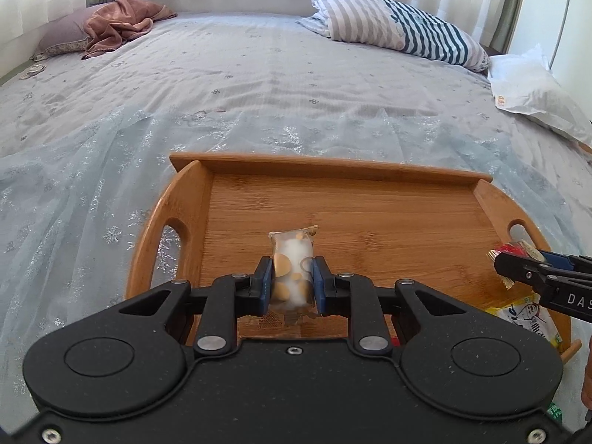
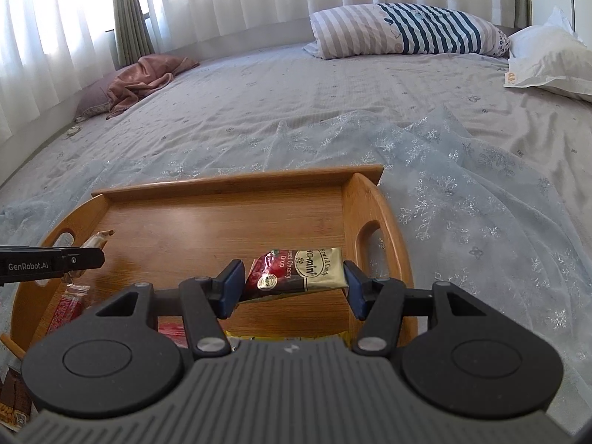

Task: Organize snacks
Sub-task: 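Carry the cookie pack and red-and-gold bag over the wooden tray with both tools, then open the left tool to drop the cookie pack while the right tool releases the red-and-gold bag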

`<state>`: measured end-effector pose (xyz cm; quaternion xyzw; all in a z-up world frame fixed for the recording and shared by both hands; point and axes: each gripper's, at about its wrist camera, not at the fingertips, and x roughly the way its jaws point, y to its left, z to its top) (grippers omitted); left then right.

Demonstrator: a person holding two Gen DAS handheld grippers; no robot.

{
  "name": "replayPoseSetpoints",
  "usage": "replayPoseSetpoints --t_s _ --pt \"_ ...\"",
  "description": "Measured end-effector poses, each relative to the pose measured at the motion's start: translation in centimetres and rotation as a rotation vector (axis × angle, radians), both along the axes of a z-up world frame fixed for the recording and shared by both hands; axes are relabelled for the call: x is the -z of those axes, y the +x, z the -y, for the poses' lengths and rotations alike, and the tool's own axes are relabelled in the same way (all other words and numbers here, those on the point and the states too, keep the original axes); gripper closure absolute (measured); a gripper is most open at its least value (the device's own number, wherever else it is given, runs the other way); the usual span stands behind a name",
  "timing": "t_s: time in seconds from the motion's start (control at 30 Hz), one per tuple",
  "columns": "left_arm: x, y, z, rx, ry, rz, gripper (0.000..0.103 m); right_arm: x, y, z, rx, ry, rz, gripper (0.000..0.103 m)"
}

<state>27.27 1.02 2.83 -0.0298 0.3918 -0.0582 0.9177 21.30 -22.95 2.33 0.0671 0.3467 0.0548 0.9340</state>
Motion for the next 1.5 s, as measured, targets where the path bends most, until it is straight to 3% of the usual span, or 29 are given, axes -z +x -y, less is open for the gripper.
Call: replayPoseSetpoints --t_s 0.4,0.77,0.83,0.87,1.1,1.37,1.5 --pt "0.8 0.2 -1.3 -0.026 0.033 -0.001 0.082 1.1 -0.1 -0.6 -0.029 -0.036 -0.016 0.042" --pt "1.3 0.5 0.0 0.014 0.053 0.024 0.081 1.3 -0.2 -0.8 -0.037 -0.048 -0.01 0.039" --pt "1.4 0.4 0.2 0.024 0.054 0.028 0.08 1.3 -0.3 -0.9 -0.042 -0.047 -0.007 0.035" --pt "1.4 0.4 0.2 0.024 0.059 0.03 0.079 1.3 -0.3 -0.9 -0.043 -0.046 -0.005 0.028" --pt "0.7 -0.5 0.3 0.028 0.07 0.045 0.058 0.9 -0.8 -0.5 -0.042 -0.004 0.006 0.02" --pt "-1.5 -3.2 0.1 0.06 0.03 0.093 0.025 -0.8 -3.1 -0.5 -0.057 -0.017 0.075 0.014" --pt "-2.7 -5.6 0.6 0.097 0.024 0.119 0.02 -1.6 -4.8 -0.4 -0.066 -0.02 0.105 0.013"
